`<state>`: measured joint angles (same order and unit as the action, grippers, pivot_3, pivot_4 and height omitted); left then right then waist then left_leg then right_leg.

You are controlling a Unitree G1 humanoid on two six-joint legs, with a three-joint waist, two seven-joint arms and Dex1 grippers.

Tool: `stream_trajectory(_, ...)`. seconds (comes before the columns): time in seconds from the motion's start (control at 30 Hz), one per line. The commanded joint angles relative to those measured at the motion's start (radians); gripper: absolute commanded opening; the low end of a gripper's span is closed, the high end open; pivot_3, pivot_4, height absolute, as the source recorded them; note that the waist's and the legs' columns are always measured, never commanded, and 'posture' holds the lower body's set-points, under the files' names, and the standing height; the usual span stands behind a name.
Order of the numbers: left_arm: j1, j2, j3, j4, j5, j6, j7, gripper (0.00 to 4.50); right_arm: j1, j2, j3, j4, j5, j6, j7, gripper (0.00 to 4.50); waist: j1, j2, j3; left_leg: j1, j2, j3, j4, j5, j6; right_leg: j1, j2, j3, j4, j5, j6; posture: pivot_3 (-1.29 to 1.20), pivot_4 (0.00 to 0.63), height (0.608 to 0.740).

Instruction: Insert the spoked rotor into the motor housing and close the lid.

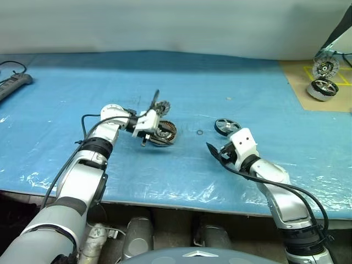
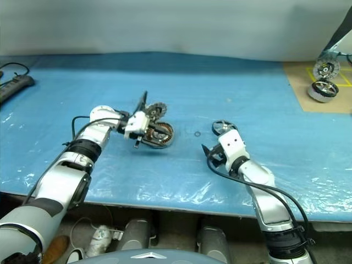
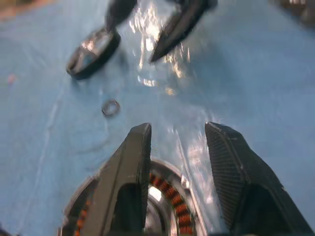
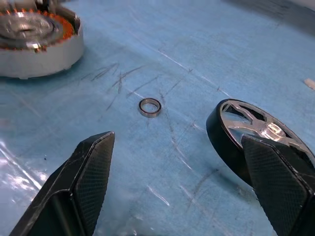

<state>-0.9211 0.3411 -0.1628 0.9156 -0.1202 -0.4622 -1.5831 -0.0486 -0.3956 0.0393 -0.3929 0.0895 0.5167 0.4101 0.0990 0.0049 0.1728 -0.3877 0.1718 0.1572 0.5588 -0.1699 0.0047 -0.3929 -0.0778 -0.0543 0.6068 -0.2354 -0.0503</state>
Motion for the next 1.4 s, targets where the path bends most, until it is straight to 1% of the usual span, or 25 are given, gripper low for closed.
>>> stream_trajectory(0.03, 0.067, 0.055, 0.004, -0.263, -0.174, 0.251, -0.031, 1.83, -0.02, 0.016, -0.059, -0.095, 0.106, 0.03, 0.033, 4.35, -0.004, 0.0, 0.0, 0.0, 0.0, 0.001, 0.0, 0.0, 0.0, -0.001, 0.0, 0.0, 0.0, 0.0, 0.0, 0.0, 0.15, 0.74)
stream_trajectory(0.13, 0.133, 0.11, -0.021, -0.422, -0.204, 0.362, -0.031, 1.83, -0.031, 0.003, -0.056, -0.108, 0.132, 0.053, 0.054, 4.35, -0.006, 0.0, 0.0, 0.001, 0.001, 0.003, -0.002, 0.0, 0.0, -0.002, 0.0, 0.001, 0.0, -0.001, -0.001, 0.0, 0.15, 0.74)
stream_trajectory(0.2, 0.18, 0.159, -0.048, -0.491, -0.196, 0.379, -0.031, 1.83, -0.04, -0.009, -0.047, -0.103, 0.138, 0.06, 0.068, 4.35, -0.005, 0.0, 0.0, 0.001, 0.001, 0.003, -0.004, 0.0, 0.0, -0.002, 0.0, 0.001, 0.0, -0.001, -0.002, 0.0, 0.15, 0.74)
stream_trajectory(0.33, 0.263, 0.232, -0.042, -0.52, -0.165, 0.395, -0.03, 1.83, -0.078, -0.035, -0.02, -0.084, 0.155, 0.074, 0.122, 4.35, -0.007, 0.001, 0.0, 0.0, 0.001, 0.006, -0.006, 0.0, -0.001, -0.005, 0.0, 0.002, -0.001, -0.001, -0.002, 0.0, 0.15, 0.74)
stream_trajectory(0.43, 0.331, 0.299, -0.039, -0.503, -0.142, 0.396, -0.029, 1.83, -0.159, -0.07, 0.022, -0.073, 0.19, 0.099, 0.209, 4.35, -0.017, 0.001, 0.0, 0.001, 0.001, 0.007, -0.007, 0.001, -0.001, -0.006, 0.001, 0.003, 0.0, -0.001, -0.002, 0.0, 0.15, 0.74)
stream_trajectory(0.57, 0.38, 0.323, -0.004, -0.477, -0.132, 0.378, 0.02, 1.83, -0.314, -0.187, 0.149, 0.013, 0.132, 0.055, 0.378, 4.35, -0.02, 0.001, 0.0, 0.002, 0.001, 0.007, -0.008, 0.001, -0.002, -0.006, 0.001, 0.003, 0.0, -0.001, -0.002, 0.0, 0.15, 0.74)
stream_trajectory(0.67, 0.413, 0.319, 0.042, -0.511, -0.168, 0.433, 0.074, 1.83, -0.439, -0.266, 0.294, 0.112, 0.036, -0.035, 0.518, 4.35, -0.022, 0.001, 0.0, 0.002, 0.001, 0.008, -0.007, 0.002, -0.004, -0.005, 0.001, 0.004, 0.001, -0.001, -0.002, 0.0, 0.15, 0.74)
stream_trajectory(0.7, 0.421, 0.306, 0.065, -0.515, -0.185, 0.449, 0.108, 1.83, -0.477, -0.273, 0.337, 0.152, 0.004, -0.073, 0.551, 4.35, -0.022, 0.001, 0.0, 0.001, 0.002, 0.008, -0.007, 0.003, -0.005, -0.005, 0.001, 0.003, 0.001, -0.001, -0.002, 0.0, 0.15, 0.74)
stream_trajectory(0.8, 0.462, 0.27, 0.132, -0.544, -0.231, 0.516, 0.213, 1.83, -0.597, -0.223, 0.429, 0.292, -0.058, -0.171, 0.613, 4.35, -0.028, 0.001, 0.0, 0.001, 0.002, 0.008, -0.007, 0.003, -0.005, -0.006, 0.001, 0.003, 0.002, -0.001, -0.002, 0.0, 0.15, 0.74)
stream_trajectory(0.9, 0.533, 0.254, 0.165, -0.62, -0.27, 0.598, 0.268, 1.83, -0.681, -0.174, 0.505, 0.423, -0.152, -0.305, 0.635, 4.35, -0.038, 0.001, 0.0, -0.001, 0.002, 0.009, -0.005, 0.004, -0.004, -0.009, 0.001, 0.004, 0.003, -0.001, -0.003, 0.0, 0.15, 0.74)
stream_trajectory(0.97, 0.588, 0.256, 0.177, -0.683, -0.3, 0.665, 0.291, 1.83, -0.739, -0.118, 0.536, 0.5, -0.177, -0.367, 0.655, 4.35, -0.04, 0.0, 0.001, -0.002, 0.003, 0.009, -0.005, 0.005, -0.002, -0.01, 0.001, 0.004, 0.004, -0.002, -0.003, 0.0, 0.15, 0.74)
stream_trajectory(1.03, 0.643, 0.273, 0.175, -0.72, -0.292, 0.676, 0.298, 1.83, -0.797, -0.059, 0.562, 0.574, -0.202, -0.427, 0.674, 4.35, -0.051, 0.0, 0.001, -0.004, 0.004, 0.01, -0.003, 0.004, 0.001, -0.012, 0.002, 0.004, 0.006, -0.002, -0.004, 0.0, 0.15, 0.74)
stream_trajectory(1.1, 0.681, 0.286, 0.177, -0.735, -0.28, 0.676, 0.305, 1.83, -0.852, 0.003, 0.582, 0.655, -0.226, -0.483, 0.688, 4.35, -0.055, -0.001, 0.001, -0.008, 0.006, 0.01, 0.001, 0.003, 0.002, -0.017, 0.002, 0.003, 0.012, -0.003, -0.006, 0.0, 0.15, 0.74)
stream_trajectory(1.2, 0.711, 0.283, 0.182, -0.76, -0.275, 0.675, 0.335, 1.83, -0.924, 0.094, 0.597, 0.805, -0.267, -0.573, 0.673, 4.35, -0.056, -0.001, 0.001, -0.009, 0.009, 0.009, 0.005, 0.003, 0.002, -0.017, 0.004, 0.002, 0.016, -0.004, -0.008, 0.0, 0.15, 0.74)
stream_trajectory(1.3, 0.736, 0.279, 0.184, -0.827, -0.289, 0.699, 0.367, 1.83, -0.981, 0.144, 0.614, 0.961, -0.34, -0.682, 0.624, 4.35, -0.053, -0.001, 0.002, -0.008, 0.01, 0.009, 0.009, 0.001, -0.002, -0.014, 0.004, 0.001, 0.017, -0.004, -0.008, 0.0, 0.15, 0.74)
stream_trajectory(1.4, 0.761, 0.275, 0.181, -0.901, -0.296, 0.73, 0.404, 1.83, -1.016, 0.183, 0.602, 1.091, -0.365, -0.735, 0.602, 4.35, -0.051, -0.002, 0.002, -0.008, 0.01, 0.01, 0.011, 0.001, -0.002, -0.012, 0.003, 0.001, 0.017, -0.004, -0.008, 0.0, 0.15, 0.74)
